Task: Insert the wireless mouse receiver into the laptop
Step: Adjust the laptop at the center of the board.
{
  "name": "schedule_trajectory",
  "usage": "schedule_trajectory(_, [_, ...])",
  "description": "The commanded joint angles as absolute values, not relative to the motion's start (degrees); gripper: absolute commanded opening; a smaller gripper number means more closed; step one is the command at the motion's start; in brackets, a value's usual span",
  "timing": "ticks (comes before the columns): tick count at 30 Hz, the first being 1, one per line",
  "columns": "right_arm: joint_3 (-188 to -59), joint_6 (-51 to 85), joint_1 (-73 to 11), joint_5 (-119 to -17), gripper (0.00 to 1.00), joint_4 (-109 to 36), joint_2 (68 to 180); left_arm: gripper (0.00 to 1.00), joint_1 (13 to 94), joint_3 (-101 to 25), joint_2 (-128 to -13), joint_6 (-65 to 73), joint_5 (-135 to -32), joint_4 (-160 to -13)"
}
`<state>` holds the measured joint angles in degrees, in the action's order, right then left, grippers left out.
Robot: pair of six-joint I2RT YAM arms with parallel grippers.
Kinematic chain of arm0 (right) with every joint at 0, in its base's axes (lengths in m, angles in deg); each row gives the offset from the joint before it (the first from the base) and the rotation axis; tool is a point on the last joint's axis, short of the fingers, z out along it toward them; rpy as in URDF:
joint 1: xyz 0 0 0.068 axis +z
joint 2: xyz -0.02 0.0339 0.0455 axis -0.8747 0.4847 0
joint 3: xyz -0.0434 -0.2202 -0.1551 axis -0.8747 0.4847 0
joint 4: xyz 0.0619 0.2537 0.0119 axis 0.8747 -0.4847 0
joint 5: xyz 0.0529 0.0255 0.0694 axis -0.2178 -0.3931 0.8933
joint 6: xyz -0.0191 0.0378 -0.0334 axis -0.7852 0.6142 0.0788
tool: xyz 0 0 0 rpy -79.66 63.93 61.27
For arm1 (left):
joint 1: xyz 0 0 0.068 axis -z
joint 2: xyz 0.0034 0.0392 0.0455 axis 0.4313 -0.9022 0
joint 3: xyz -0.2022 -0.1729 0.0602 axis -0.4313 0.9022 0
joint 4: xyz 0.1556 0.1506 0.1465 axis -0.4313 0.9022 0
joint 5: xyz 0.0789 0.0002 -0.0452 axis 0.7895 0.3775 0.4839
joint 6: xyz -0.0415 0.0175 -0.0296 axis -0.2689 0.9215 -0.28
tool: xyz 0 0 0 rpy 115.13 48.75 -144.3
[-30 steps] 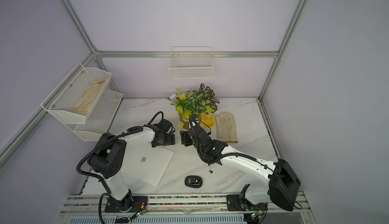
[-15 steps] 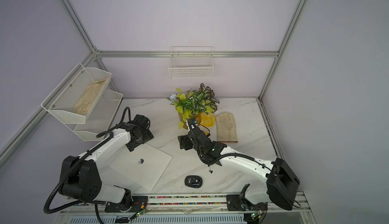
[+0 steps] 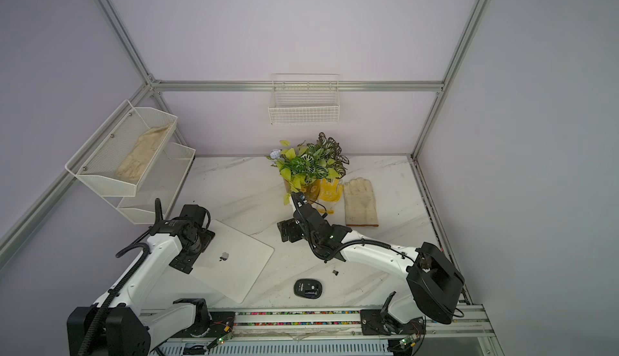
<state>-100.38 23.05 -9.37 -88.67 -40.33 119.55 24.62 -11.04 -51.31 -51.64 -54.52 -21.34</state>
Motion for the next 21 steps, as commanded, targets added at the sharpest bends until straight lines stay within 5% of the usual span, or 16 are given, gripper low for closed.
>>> schedule_trajectory(1, [-101.1, 22.2, -9.9, -87.3, 0.92, -38.8, 119.0, 1.00, 21.2, -8.1, -51.6, -53.6, -58.3, -23.9])
schedule_trajectory(13, [-101.0, 21.7, -11.6, -84.1, 0.95, -39.2, 118.0, 1.00, 17.5, -1.7, -51.6, -54.4, -60.8, -27.9])
schedule_trajectory(21, [-112.0, 19.2, -11.6, -67.4, 0.93, -45.6, 132.4, 1.00, 17.5, 1.9, -54.1, -54.4, -65.7, -33.3])
